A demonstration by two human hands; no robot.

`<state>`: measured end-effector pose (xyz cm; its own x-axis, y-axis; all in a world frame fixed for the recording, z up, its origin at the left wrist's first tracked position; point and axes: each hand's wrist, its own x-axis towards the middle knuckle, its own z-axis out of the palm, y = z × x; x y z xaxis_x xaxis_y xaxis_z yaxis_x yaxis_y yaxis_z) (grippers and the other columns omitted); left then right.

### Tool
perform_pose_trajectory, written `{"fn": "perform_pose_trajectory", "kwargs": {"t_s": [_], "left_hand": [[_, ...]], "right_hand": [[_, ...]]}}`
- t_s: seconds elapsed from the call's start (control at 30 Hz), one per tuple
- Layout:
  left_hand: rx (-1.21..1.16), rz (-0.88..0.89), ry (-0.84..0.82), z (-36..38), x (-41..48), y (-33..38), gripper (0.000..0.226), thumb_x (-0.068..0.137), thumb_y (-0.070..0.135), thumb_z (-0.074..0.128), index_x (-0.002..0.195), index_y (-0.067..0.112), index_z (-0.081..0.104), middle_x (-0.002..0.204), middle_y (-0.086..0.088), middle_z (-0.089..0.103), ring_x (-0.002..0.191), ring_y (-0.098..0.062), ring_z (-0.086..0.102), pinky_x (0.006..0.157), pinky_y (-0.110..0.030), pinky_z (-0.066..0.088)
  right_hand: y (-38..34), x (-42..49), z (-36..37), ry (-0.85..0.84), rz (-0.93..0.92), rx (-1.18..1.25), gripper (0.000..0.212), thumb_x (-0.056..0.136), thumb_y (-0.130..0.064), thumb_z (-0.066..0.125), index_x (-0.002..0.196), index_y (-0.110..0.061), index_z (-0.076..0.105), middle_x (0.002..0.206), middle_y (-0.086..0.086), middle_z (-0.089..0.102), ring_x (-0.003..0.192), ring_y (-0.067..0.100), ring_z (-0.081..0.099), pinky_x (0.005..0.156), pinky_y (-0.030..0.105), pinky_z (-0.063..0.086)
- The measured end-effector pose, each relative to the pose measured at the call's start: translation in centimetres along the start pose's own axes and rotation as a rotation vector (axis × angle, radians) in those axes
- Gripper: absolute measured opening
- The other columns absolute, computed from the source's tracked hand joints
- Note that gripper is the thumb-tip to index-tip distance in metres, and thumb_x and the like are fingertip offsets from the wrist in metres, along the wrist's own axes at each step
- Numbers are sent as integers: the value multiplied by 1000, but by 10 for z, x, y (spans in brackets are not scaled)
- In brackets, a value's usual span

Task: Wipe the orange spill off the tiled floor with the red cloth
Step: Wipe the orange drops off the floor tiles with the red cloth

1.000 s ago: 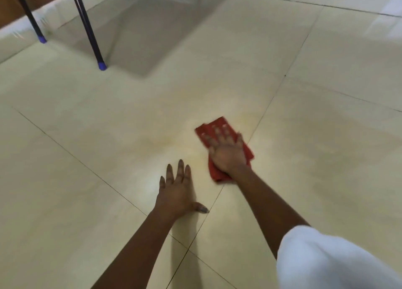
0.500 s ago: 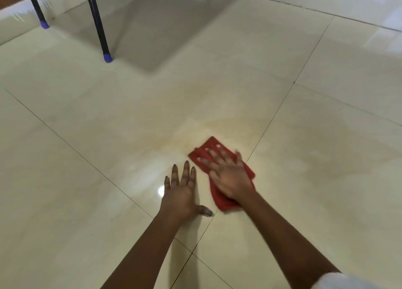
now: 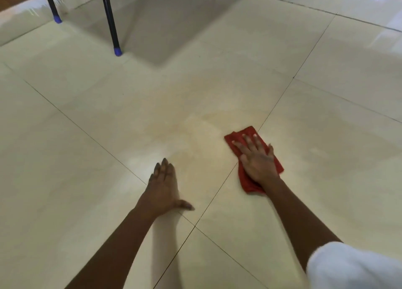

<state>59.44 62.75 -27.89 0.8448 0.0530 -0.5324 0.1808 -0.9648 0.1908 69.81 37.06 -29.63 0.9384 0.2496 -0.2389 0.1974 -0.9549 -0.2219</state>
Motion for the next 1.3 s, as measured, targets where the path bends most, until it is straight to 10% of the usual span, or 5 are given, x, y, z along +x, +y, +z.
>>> {"fn": "perform_pose_trajectory", "kwargs": {"t_s": [0.3,0.7,0.9,1.07,1.3], "left_hand": [[-30,29,65,36,-60,-35,155,28,104,19,150,10,-5,156,-10,-22,143,-27,-21,117,-42,-4],[41,183,95,74,-91,15,146,38,101,5,150,8,-5,148,-2,-28,136,-18,-29,116,-36,-10],[159,289,79,83,-91,64,131,51,92,23,150,10,-5,155,-4,-23,137,-16,-29,112,-33,-14],[110,243,28,86,-94,86,122,69,77,53,149,12,-11,153,-4,-28,143,-24,-24,115,-37,-12],[167,219,45,103,-100,100,130,46,93,8,149,15,-14,153,-7,-30,137,-21,-33,114,-47,-12]], "right_hand": [[-55,-123,48,-65,-610,-64,54,77,-36,38,131,-46,40,142,-5,46,135,22,36,104,55,23],[-25,-182,51,-21,-511,-79,55,77,-37,39,131,-45,41,142,-5,46,135,21,34,103,52,18],[41,-133,22,91,82,-19,69,77,-42,12,142,-35,33,153,3,26,143,28,16,108,59,15],[29,-207,52,0,-338,-100,57,80,-35,37,137,-43,36,148,-1,37,138,25,29,110,54,18],[77,-180,26,101,188,-25,72,75,-43,7,144,-36,27,155,4,20,144,29,11,109,59,9]]}}
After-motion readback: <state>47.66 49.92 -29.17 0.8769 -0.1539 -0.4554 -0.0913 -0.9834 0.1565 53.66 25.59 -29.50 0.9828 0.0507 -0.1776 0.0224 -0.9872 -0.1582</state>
